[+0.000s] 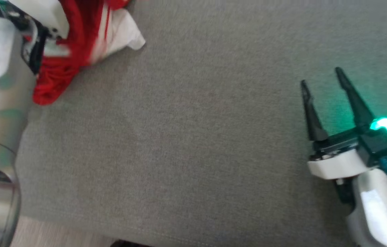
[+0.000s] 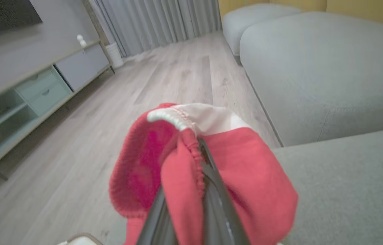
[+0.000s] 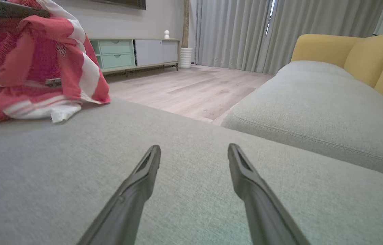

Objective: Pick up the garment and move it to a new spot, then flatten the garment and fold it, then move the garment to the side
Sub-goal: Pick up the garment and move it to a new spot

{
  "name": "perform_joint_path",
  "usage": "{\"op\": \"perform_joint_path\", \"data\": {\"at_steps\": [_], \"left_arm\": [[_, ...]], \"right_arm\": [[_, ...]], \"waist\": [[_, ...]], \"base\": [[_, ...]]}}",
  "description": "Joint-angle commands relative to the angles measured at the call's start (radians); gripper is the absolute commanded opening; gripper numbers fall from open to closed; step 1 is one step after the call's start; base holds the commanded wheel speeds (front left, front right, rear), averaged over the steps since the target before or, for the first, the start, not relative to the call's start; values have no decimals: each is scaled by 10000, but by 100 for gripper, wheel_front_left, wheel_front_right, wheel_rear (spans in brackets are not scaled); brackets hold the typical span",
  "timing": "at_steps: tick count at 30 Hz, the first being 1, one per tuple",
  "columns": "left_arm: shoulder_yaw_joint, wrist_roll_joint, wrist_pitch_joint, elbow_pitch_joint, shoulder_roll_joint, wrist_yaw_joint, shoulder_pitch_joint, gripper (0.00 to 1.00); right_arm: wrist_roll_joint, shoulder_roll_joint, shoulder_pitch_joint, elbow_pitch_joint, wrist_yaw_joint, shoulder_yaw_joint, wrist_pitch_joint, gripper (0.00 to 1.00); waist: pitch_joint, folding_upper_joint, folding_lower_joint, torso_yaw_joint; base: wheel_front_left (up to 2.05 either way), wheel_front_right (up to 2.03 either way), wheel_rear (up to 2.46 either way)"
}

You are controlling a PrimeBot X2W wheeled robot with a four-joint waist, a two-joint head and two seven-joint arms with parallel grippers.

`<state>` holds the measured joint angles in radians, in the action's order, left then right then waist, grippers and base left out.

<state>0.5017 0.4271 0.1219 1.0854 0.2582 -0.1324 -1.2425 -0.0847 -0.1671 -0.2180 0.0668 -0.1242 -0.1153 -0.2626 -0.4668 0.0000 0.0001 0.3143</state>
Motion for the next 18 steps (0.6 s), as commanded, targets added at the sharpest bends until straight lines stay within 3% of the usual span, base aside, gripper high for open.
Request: {"op": "perform_joint_path", "data": {"at_steps": [1, 8, 15, 18], "left_arm": [[25, 61, 151, -389, 735, 18, -613, 0], [1169, 351, 56, -1378, 1106, 18, -1170, 0], [2199, 1234, -426, -2826, 1281, 18, -1366, 0], [2781, 1829, -705, -3822, 1396, 18, -1363, 0]], "right_arm": [[129, 241, 32, -235, -65, -302, 8, 100], [468, 896, 190, -3, -65, -487, 8, 100], [766, 1137, 410, -15, -65, -626, 8, 100], [1212, 1162, 574, -117, -65, -750, 8, 100]], "waist": [[763, 0, -1, -406], [2227, 0, -1, -1428], [3159, 0, -1, -2776], [3527, 0, -1, -3782]], "base": [[0, 0, 0], [0, 0, 0], [0, 0, 0], [0, 0, 0]]}}
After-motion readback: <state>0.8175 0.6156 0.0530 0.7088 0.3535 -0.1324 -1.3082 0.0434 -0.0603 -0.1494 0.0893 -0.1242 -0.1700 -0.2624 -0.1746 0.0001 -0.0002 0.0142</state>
